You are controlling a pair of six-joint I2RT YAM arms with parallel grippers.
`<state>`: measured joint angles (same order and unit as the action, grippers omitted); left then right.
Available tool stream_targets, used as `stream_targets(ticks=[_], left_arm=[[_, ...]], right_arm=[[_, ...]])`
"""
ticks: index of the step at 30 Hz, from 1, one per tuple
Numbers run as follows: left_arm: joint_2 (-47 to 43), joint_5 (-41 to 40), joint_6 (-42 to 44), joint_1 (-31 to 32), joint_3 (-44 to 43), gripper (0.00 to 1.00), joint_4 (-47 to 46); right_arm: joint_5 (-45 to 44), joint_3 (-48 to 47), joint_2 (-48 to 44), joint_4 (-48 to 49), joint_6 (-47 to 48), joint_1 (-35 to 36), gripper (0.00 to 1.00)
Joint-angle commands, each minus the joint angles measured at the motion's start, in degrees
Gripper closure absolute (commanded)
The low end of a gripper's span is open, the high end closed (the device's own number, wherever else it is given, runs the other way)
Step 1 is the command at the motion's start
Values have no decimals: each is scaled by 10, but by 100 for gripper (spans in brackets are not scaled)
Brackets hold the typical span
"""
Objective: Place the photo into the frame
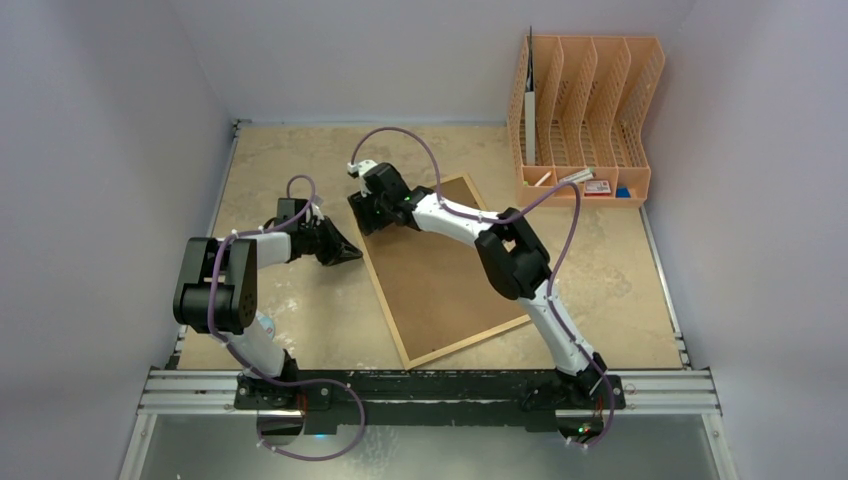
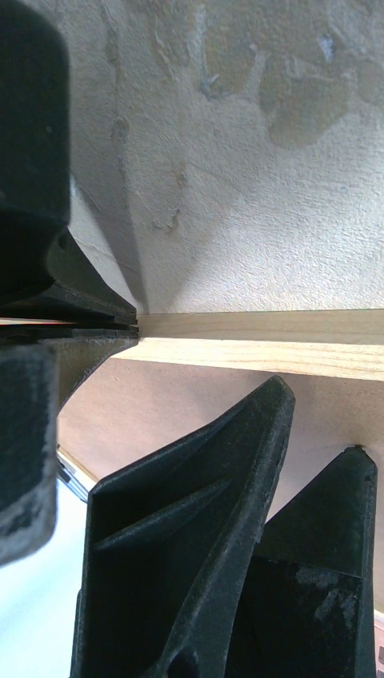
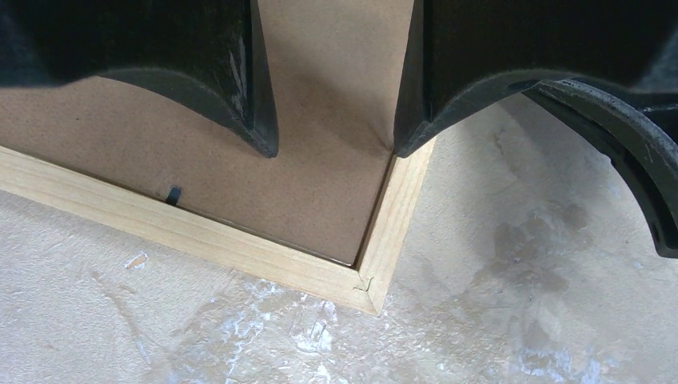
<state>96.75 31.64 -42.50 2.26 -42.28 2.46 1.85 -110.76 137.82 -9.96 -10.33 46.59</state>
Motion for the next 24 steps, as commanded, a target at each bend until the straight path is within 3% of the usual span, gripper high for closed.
stream_targets(ticks=[1,24], left_arm=[[30,-76,29,3,24,97,79],[34,-76,30,3,21,97,78]], right_arm=[[-17,43,84,-147,5,2,41],[-93,47,99,-162,33,24,44]])
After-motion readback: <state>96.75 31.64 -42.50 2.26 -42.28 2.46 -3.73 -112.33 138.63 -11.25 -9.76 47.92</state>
